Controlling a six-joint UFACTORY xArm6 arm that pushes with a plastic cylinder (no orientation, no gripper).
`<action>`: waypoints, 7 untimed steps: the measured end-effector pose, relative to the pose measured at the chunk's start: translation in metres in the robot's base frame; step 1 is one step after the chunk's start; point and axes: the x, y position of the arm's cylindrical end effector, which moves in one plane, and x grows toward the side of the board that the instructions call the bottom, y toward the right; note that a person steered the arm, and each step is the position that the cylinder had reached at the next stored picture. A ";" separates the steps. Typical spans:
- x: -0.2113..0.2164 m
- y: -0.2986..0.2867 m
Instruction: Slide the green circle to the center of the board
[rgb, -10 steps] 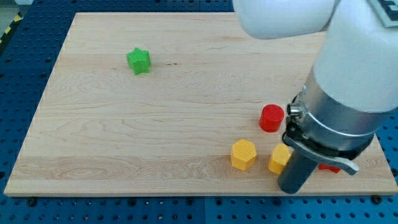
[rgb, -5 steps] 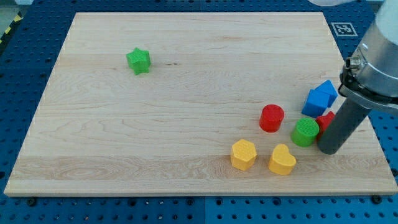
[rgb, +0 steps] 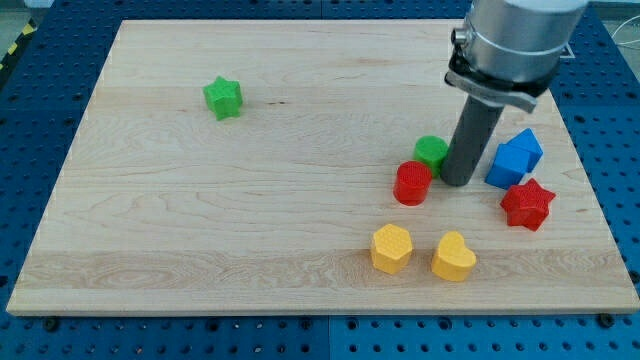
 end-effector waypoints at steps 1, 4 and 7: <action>-0.028 -0.008; -0.013 -0.031; -0.057 -0.095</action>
